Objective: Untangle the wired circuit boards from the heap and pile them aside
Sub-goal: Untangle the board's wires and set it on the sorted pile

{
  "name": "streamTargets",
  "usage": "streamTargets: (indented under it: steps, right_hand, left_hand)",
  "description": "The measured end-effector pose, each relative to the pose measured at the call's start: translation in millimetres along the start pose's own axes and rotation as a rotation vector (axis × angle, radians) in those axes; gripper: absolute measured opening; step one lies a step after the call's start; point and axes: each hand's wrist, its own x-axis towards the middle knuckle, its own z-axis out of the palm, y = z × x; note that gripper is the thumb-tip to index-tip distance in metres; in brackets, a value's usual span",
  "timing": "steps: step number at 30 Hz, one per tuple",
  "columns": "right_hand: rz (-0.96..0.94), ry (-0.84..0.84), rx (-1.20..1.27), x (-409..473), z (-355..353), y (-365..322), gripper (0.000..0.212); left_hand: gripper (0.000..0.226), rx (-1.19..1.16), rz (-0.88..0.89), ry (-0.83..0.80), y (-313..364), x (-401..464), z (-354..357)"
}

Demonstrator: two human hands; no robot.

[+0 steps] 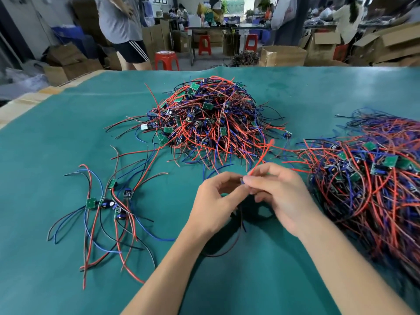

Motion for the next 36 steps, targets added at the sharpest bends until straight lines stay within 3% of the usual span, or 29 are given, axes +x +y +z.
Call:
streamTargets:
  steps: [4,11,21,31,34,36]
  right_hand:
    - [-0.037,0.034,0.023,-0.8,3.2,4.8,0.014]
    - [-0.189,0.063,-0.284,1.1,1.2,8.7,0.014]
    - [-0.251,0.143,-0.453,7.9,-8.4,10.8,0.019]
    - [-0.41,0.679,-0.099,19.5,-48.8,-3.8,0.027]
    - [-0.434,0.897,0.047,18.7,-59.0,-12.3,0.027]
    - [-0.416,0.896,-0.017,13.4,-53.9,-12.6,0.026]
  left_hand:
    - [0.015,-0.056,-0.003,0.013,1.7,-1.0,-2.0]
    - [0.012,-0.068,-0.021,0.026,-2.2,1.3,-4.9]
    - [0.01,-0.091,-0.053,0.026,-6.4,3.5,-3.2]
    - [0.009,-0.088,-0.029,-0.087,-2.9,1.0,-3.4]
    - [0.006,-0.14,-0.049,0.022,-1.4,3.1,-4.5]
    - [0.007,-0.22,-0.066,0.137,-1.5,5.8,-5.1]
